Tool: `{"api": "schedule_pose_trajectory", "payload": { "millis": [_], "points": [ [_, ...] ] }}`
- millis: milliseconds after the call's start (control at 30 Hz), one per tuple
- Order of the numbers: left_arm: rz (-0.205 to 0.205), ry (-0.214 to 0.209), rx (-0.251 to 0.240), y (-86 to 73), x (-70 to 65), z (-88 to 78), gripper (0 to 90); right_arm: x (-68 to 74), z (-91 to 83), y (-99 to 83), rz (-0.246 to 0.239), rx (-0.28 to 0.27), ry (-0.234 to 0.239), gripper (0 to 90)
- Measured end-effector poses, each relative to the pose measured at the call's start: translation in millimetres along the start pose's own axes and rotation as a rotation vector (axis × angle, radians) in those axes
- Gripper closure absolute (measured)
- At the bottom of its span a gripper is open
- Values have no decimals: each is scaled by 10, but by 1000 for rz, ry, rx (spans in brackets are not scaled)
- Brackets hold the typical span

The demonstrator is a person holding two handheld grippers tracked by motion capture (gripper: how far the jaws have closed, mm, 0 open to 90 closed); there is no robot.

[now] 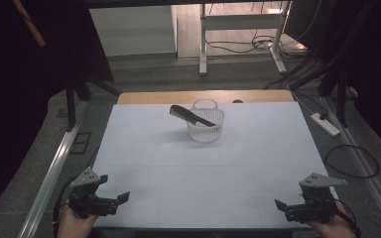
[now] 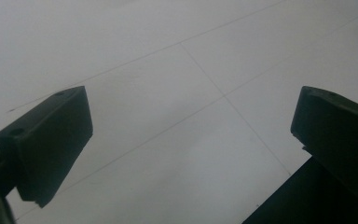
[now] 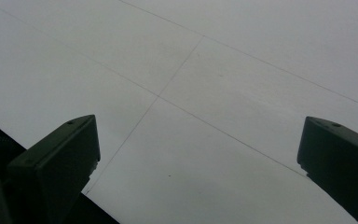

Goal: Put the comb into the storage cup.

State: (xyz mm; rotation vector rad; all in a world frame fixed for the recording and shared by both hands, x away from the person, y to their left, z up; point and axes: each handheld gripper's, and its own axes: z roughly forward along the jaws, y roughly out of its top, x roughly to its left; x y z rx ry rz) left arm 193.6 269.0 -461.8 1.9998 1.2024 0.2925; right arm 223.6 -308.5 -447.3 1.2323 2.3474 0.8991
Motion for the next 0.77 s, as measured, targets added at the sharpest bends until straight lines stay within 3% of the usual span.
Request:
{"api": "schedule_pose_trajectory", "payload": {
  "millis": [767],
  "points": [
    [8, 19, 34, -21, -34, -6, 0, 7, 3, 3, -6, 0, -7, 0]
  ]
}}
